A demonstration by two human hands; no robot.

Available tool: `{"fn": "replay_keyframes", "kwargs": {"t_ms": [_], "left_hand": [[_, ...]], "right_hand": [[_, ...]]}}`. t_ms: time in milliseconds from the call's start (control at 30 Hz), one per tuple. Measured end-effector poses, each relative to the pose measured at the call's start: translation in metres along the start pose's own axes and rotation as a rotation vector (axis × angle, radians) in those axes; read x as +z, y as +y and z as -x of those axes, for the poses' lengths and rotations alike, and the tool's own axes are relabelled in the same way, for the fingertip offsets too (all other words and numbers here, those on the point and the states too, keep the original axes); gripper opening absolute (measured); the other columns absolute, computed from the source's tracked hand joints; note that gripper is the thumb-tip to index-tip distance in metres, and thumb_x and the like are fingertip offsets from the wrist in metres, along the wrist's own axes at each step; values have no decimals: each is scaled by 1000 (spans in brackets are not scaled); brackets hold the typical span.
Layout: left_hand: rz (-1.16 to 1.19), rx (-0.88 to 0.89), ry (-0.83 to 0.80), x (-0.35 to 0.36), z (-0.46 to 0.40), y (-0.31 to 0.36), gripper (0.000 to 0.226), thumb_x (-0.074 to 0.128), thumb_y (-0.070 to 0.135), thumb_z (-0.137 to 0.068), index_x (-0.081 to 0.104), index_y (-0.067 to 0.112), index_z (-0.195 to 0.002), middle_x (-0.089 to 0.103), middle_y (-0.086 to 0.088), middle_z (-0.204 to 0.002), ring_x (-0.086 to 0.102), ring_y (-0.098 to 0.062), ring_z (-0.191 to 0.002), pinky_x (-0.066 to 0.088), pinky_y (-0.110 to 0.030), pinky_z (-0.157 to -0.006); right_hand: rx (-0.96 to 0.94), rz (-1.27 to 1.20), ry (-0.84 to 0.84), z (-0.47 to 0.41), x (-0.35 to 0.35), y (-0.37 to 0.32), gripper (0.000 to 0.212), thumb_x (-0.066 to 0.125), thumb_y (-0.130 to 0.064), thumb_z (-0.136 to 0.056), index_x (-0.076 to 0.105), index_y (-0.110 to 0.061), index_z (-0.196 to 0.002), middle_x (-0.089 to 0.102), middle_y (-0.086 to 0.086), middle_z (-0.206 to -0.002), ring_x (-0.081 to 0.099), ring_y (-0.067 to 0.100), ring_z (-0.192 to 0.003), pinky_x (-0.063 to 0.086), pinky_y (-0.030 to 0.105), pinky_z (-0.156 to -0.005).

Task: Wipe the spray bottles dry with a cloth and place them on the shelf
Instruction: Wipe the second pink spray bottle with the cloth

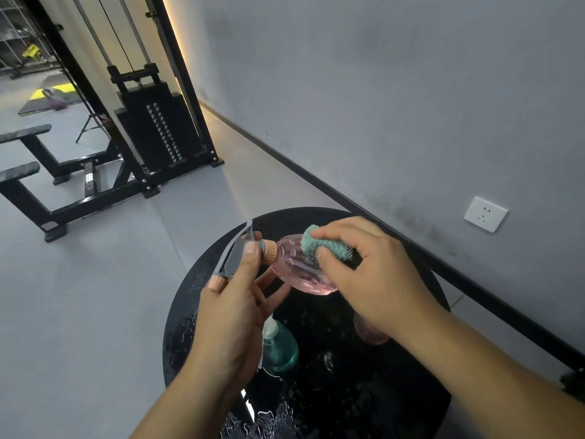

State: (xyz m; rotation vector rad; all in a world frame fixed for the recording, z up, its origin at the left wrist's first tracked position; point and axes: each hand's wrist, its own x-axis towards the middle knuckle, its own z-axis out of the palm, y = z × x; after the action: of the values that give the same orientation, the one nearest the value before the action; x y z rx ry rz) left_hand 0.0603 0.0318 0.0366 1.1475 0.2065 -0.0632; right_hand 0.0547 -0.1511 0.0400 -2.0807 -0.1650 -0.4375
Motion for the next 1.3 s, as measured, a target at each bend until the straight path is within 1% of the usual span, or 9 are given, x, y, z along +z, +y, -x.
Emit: {"fn": "replay_keyframes", "kwargs": {"t_ms": [100,233,467,633,700,800,967,1167,1300], "left_hand": [[-31,-5,-20,1,1,-2,41,60,30,-106,67,-1,-132,79,-14,-121,75,-33,-118,57,-56,-104],[-52,7,-8,-3,-1,1,44,63,33,-104,67,-1,-132,79,-13,-122,75,-30,-119,57,-56,-105],[-71,11,-59,-1,2,-1,44,63,31,-105,67,-6,-128,79,-16,-120,76,-33,-116,57,-57,-104],[-10,16,-21,-8,-3,6,38,63,31,-103,69,0,-123,80,-14,-118,76,-32,-116,57,-59,-104],[17,24,-17,-11,-5,9,31,63,32,-103,71,6,-115,80,-12,-115,76,-34,-115,57,-60,-103],[44,13,-8,-13,-7,11,37,64,35,-102,67,5,-124,79,-15,-120,76,-37,-114,58,-62,-100],[63,1,-28,-14,-7,8,31,61,41,-104,71,15,-116,76,-13,-128,75,-35,-118,60,-60,-99],[57,23,16,-7,-4,6,15,71,40,-96,71,26,-101,81,-1,-117,77,-22,-114,57,-51,-101],[80,-23,75,-11,-8,10,17,79,36,-92,76,25,-79,81,5,-96,78,-14,-95,61,-43,-88]], "right_hand": [[-50,41,-69,2,6,-5,24,67,-20,-96,74,-31,-117,60,-22,-116,58,-6,-111,50,7,-84],[108,36,-20,-5,-4,3,19,69,-19,-90,74,-35,-100,63,-20,-108,59,-10,-100,50,6,-73],[-12,7,-80,2,6,-8,23,68,-20,-96,75,-31,-115,61,-22,-115,58,-8,-110,50,6,-81],[169,8,19,-7,-6,6,15,72,-24,-88,72,-36,-97,64,-20,-105,62,-7,-95,54,14,-70],[199,6,46,-7,-9,10,13,75,-30,-87,73,-38,-97,66,-21,-102,62,-8,-93,48,9,-69],[208,-46,43,-4,-11,12,13,75,-32,-89,74,-40,-99,68,-21,-103,64,-7,-92,48,8,-70],[250,-262,75,-5,-7,11,15,78,-26,-88,78,-37,-99,74,-13,-105,71,6,-96,61,38,-85],[184,-282,80,3,3,7,20,81,-18,-85,78,-36,-95,72,-15,-107,70,6,-99,60,33,-86],[162,-293,9,6,6,4,21,80,-18,-85,78,-36,-96,71,-15,-108,69,7,-104,60,37,-90]]}}
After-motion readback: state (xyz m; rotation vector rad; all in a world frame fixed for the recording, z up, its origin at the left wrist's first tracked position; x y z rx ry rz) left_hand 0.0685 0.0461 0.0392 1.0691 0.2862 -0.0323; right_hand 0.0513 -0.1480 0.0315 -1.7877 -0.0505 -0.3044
